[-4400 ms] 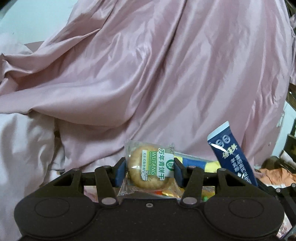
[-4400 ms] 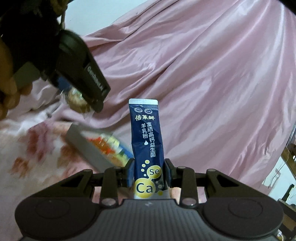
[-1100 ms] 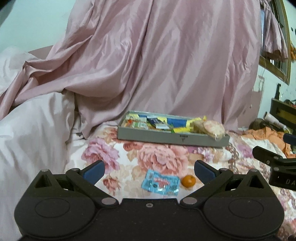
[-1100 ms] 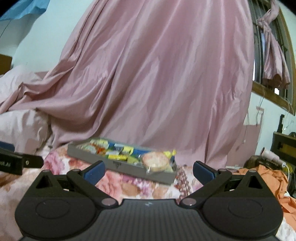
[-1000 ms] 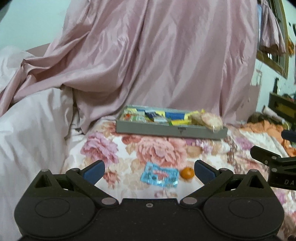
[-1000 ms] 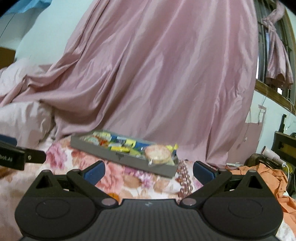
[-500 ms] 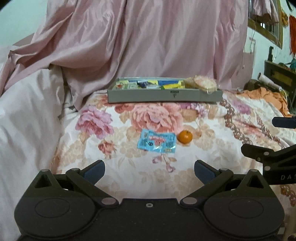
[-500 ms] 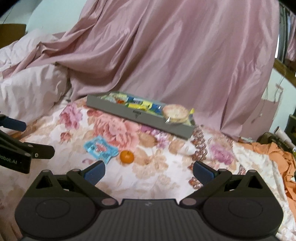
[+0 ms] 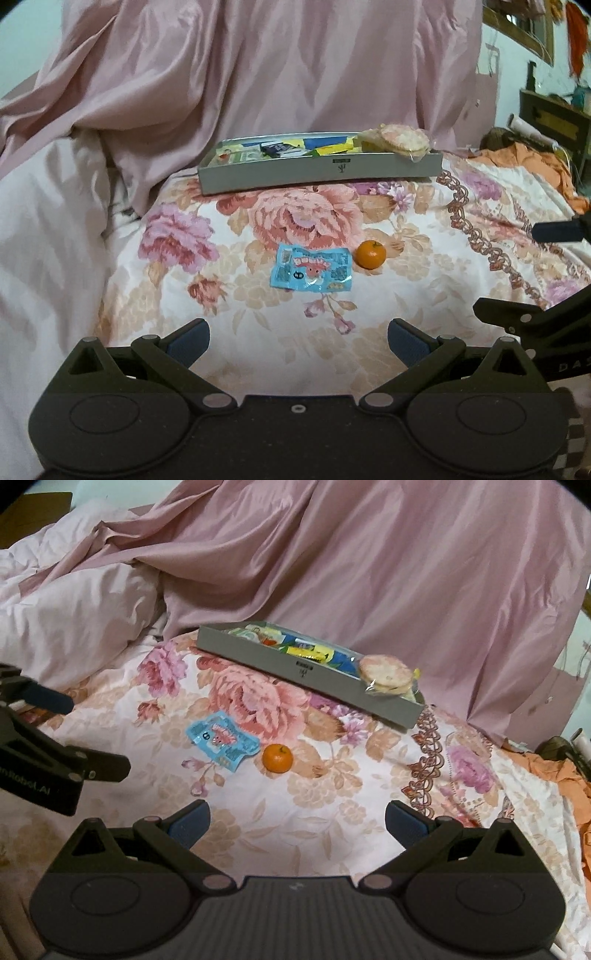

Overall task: Organize snacks
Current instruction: 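Lift both open grippers away from the tray toward the blue packet and orange, then close the left gripper on the blue sausage packet while the right gripper grasps the orange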

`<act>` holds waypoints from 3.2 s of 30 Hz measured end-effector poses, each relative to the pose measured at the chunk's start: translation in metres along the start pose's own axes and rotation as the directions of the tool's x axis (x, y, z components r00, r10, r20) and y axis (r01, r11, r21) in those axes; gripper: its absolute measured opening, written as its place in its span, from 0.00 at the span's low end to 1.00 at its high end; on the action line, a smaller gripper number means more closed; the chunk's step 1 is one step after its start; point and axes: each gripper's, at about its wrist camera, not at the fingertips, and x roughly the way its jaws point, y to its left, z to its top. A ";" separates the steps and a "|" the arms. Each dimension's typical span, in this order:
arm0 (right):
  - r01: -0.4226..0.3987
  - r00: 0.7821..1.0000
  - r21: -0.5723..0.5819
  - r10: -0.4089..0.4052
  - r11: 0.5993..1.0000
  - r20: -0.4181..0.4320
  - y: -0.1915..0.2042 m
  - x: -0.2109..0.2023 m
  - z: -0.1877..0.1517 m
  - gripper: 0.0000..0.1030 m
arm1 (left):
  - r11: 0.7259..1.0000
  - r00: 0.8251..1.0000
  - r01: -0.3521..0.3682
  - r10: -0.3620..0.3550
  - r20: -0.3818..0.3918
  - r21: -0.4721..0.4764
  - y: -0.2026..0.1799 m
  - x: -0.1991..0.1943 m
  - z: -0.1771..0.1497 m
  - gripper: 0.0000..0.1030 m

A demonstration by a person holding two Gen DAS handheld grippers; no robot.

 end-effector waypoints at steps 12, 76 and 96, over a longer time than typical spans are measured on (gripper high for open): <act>-0.010 1.000 -0.160 0.007 0.987 -0.019 -0.013 0.032 0.012 1.00 | 0.994 0.997 0.041 -0.047 0.053 0.102 0.000 0.034 0.013 0.99; -0.221 0.972 -0.401 0.170 0.889 -0.159 0.003 0.164 0.029 0.38 | 0.981 0.986 0.162 -0.157 -0.047 0.110 0.002 0.181 0.031 0.99; -0.221 0.971 -0.328 0.176 0.918 -0.163 -0.002 0.161 0.025 0.37 | 0.990 0.985 0.138 -0.135 -0.108 0.014 0.004 0.160 0.026 0.87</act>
